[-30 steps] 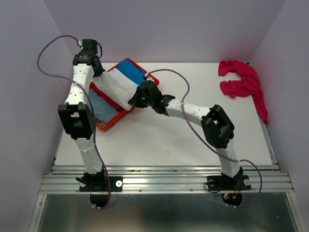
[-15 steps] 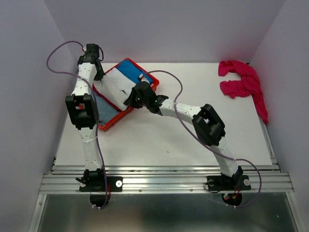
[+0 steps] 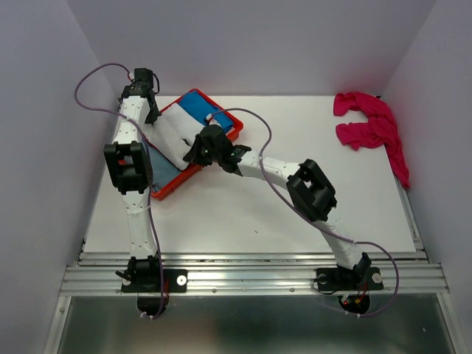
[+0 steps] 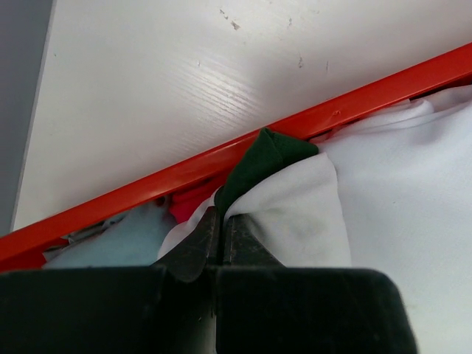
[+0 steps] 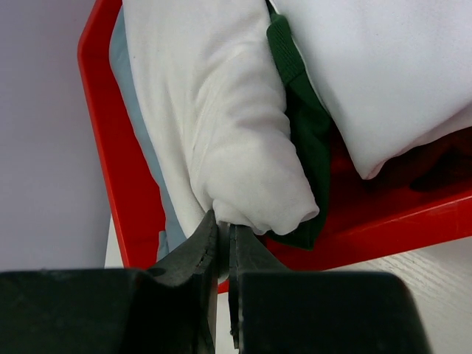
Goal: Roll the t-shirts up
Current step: Place the T-shirt in the bin.
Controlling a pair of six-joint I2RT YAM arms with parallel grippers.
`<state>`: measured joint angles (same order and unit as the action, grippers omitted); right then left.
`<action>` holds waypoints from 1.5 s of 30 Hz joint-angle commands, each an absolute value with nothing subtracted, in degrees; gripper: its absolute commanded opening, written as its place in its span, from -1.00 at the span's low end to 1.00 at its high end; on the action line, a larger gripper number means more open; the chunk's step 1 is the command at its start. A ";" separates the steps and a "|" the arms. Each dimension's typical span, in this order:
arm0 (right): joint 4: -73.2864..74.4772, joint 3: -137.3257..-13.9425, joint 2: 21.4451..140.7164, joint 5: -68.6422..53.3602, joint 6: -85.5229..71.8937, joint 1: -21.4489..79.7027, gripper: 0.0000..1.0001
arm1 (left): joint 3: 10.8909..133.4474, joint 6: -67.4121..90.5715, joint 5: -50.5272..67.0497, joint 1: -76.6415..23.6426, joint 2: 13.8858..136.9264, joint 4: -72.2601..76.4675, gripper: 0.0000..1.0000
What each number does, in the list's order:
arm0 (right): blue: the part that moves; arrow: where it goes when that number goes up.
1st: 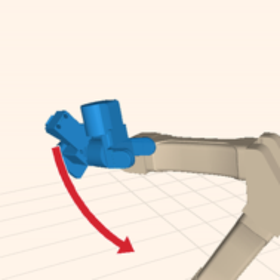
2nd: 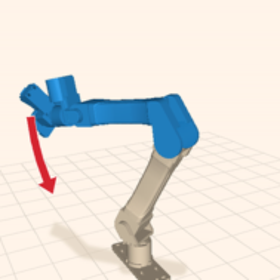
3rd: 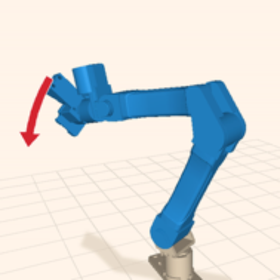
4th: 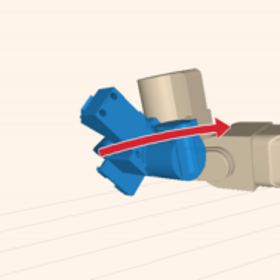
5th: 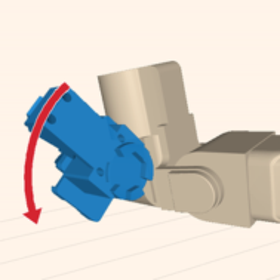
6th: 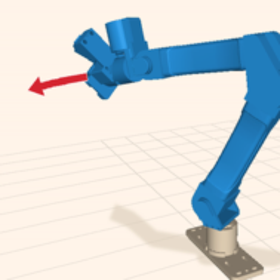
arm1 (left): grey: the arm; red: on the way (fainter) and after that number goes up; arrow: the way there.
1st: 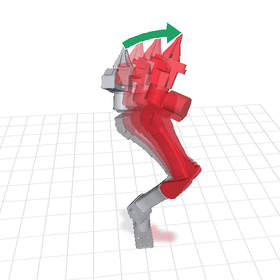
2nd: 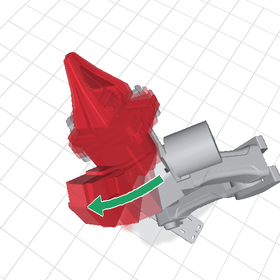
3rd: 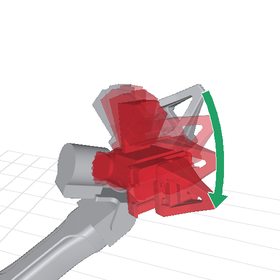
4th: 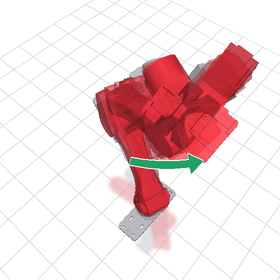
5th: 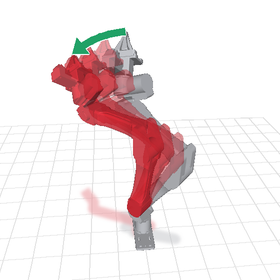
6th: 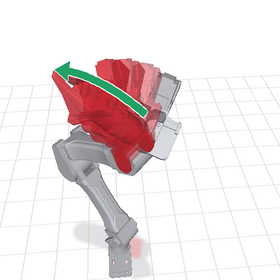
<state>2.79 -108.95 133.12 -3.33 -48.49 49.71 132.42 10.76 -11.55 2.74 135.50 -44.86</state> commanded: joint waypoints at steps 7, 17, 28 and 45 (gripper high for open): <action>5.62 -114.52 136.41 -9.93 -48.16 52.29 -0.99 | 136.14 12.13 -16.34 4.39 136.76 -38.41 -1.00; 6.59 -111.19 133.87 -7.65 -47.55 52.29 -0.56 | 135.88 10.81 -14.77 4.39 135.79 -39.55 -0.84; 7.65 -106.80 127.19 -2.11 -45.62 52.29 0.19 | 135.35 9.76 -11.87 4.39 130.00 -40.60 -0.12; 6.77 -93.61 113.91 8.17 -47.02 49.04 0.22 | 129.65 12.39 -3.62 3.78 119.18 -37.80 -0.43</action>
<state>8.58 -94.48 117.49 5.15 -46.52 50.68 132.14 11.27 -9.10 3.86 123.46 -40.97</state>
